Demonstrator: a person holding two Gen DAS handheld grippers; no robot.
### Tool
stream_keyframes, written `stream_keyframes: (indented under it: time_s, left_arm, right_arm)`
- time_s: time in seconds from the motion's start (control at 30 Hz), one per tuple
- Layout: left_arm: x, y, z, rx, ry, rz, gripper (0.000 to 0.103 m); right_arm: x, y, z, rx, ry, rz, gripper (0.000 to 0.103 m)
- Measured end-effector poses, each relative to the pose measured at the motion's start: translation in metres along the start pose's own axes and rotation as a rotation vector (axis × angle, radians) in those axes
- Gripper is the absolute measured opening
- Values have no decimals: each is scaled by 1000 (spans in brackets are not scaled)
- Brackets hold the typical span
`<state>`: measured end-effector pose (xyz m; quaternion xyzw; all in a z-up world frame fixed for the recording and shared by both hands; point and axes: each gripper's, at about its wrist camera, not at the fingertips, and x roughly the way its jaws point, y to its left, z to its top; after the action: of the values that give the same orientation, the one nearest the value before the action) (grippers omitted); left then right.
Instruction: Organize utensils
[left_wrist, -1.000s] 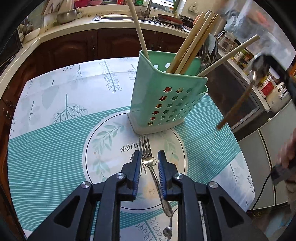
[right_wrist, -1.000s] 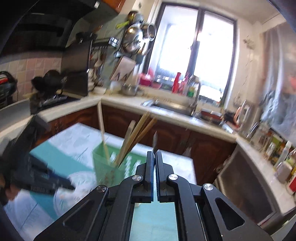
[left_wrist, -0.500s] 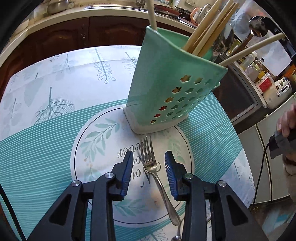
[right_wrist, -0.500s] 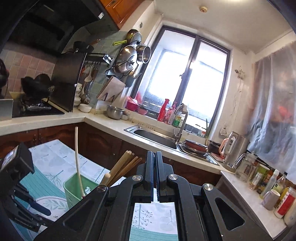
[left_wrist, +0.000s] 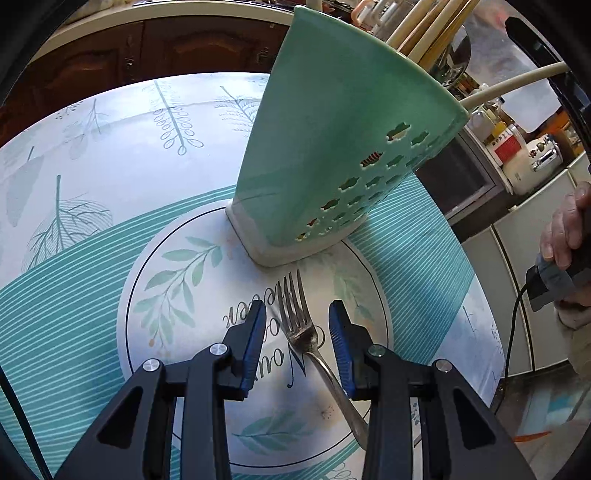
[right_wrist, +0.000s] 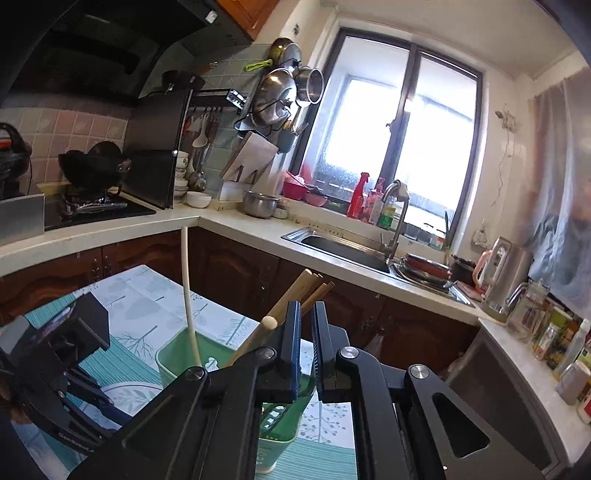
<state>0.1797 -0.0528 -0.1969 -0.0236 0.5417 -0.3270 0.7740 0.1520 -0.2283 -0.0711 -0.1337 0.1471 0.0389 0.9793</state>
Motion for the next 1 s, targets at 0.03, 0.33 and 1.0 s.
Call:
stream_keyframes:
  time_s: [0.03, 0.33, 1.0]
  left_arm:
    - [1, 1, 1, 5, 1, -13, 33]
    - [10, 14, 7, 51, 18, -74, 33]
    - [31, 20, 27, 264, 78, -255, 22]
  right_arm:
    - [-1, -2, 0, 15, 3, -2, 5]
    - [-21, -28, -14, 181, 80, -35, 5]
    - [-2, 27, -156, 684, 542, 267, 5]
